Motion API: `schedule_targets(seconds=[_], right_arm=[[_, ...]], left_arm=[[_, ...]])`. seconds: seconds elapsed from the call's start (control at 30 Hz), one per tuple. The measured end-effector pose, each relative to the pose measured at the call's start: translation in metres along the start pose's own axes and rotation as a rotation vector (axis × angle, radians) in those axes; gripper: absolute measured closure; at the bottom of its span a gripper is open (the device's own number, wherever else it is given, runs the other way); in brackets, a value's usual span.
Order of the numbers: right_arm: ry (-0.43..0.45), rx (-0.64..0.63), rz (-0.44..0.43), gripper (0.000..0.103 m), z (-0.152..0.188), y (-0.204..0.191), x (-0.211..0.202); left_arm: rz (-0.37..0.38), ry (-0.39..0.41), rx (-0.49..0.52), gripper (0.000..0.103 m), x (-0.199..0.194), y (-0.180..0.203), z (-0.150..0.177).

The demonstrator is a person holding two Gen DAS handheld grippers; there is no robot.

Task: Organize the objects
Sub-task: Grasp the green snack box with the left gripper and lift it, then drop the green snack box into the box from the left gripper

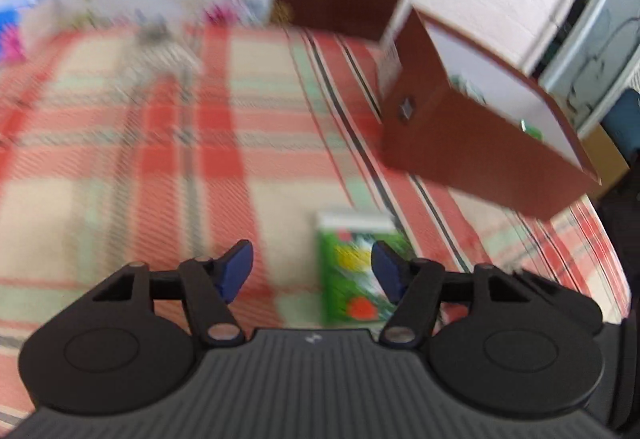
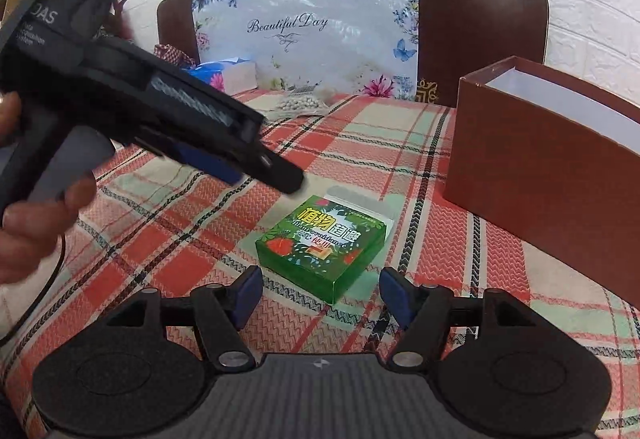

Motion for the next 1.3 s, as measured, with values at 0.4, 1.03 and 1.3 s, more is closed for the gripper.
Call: schedule_targets(seconds=[0.4,1.03,1.3], right_arm=[[0.333,0.011,0.095,0.053,-0.056,0.033,-0.047],[0.454,0.291,0.271,0.041,-0.035,0.132,-0.05],[0.278,0.201,0.091,0.042,-0.037,0.053,-0.014]], left_arm=[[0.076,0.206,0.17,0.063,-0.045,0.082,-0.066],[-0.059,0.218,0.168,0.033,0.005,0.086,-0.07],[-0.319,0.144,-0.026,0.034,-0.006,-0.02,-0.052]])
Point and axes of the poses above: each gripper's, at about its wrist camera, not at the fingertips, and x roughly the way its jaws point, y to its right, z to its underside, the point moved 4 cm from there along x, roughly the way its jaws point, and after that the axes turned 4 degrees about z, right-handed, at the moved point
